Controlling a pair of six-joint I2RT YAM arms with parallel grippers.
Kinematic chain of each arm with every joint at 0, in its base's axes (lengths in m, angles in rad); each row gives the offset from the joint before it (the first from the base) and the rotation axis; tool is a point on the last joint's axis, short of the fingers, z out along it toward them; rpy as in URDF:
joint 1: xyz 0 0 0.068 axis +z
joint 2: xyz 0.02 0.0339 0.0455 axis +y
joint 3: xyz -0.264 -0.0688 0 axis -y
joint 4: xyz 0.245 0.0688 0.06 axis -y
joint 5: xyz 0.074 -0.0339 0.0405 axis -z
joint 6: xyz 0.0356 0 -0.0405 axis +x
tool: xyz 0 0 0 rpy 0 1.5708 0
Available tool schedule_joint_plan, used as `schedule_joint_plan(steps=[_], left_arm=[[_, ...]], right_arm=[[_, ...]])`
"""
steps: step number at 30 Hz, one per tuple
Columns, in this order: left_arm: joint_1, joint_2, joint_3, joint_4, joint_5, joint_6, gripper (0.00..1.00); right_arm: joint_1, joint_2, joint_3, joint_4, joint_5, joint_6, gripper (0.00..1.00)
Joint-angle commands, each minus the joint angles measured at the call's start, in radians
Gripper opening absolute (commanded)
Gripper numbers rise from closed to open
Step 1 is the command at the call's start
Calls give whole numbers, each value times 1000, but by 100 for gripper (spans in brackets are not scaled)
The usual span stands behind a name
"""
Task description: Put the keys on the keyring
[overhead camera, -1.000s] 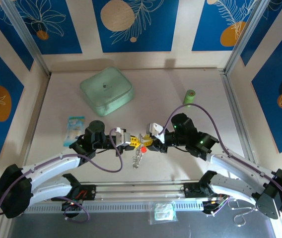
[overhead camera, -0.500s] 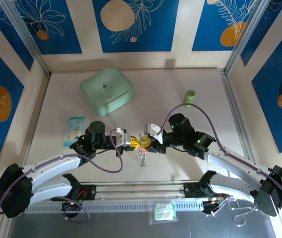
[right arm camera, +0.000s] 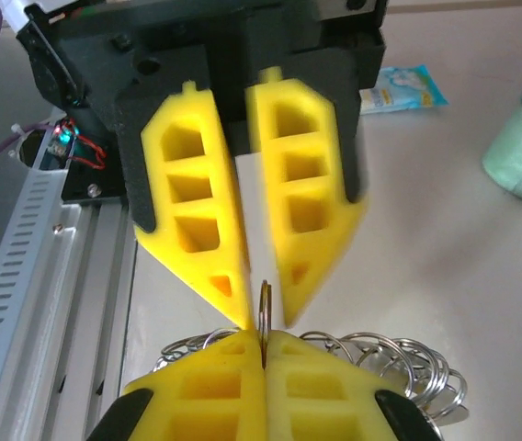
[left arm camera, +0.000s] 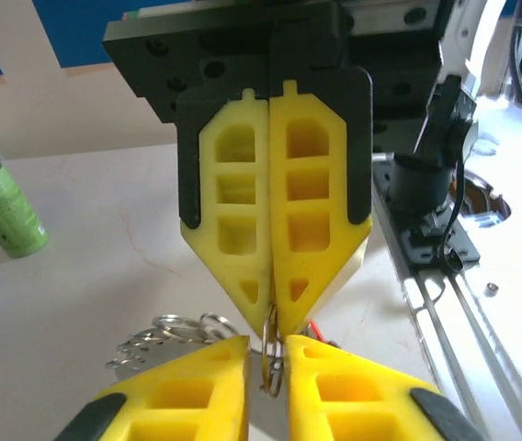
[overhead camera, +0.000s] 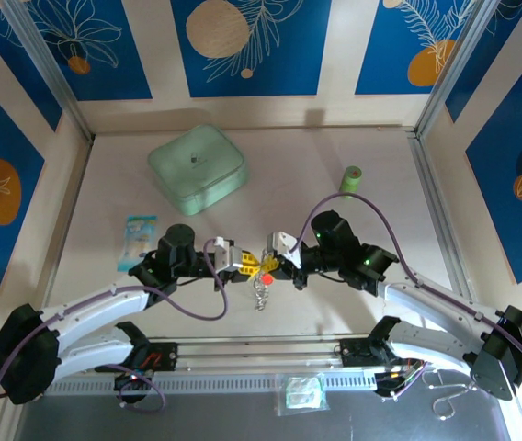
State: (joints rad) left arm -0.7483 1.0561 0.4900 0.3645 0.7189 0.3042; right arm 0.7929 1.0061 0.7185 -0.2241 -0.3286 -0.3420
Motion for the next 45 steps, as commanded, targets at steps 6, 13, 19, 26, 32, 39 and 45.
schedule_joint_plan(steps=[6, 13, 19, 26, 32, 39, 45], left_arm=[[-19, -16, 131, -298, -52, 175, 22], [-24, 25, 176, -372, -47, 213, 8], [-24, 21, 182, -362, -22, 202, 0], [-24, -19, 103, -197, -38, 97, 0], [-24, -39, 55, -107, -50, 22, 0], [-24, -42, 48, -96, -58, 14, 0], [-24, -45, 45, -74, -54, 5, 0]], right_arm=[[9, 52, 152, -226, 20, -130, 0], [34, 90, 219, -277, 34, -161, 0], [50, 98, 237, -270, 68, -161, 2], [-21, -38, 79, -106, 12, -17, 34], [-6, -70, -24, -34, 8, 93, 36], [33, -46, -60, 15, 30, 119, 37], [35, -30, -59, 19, 52, 108, 35]])
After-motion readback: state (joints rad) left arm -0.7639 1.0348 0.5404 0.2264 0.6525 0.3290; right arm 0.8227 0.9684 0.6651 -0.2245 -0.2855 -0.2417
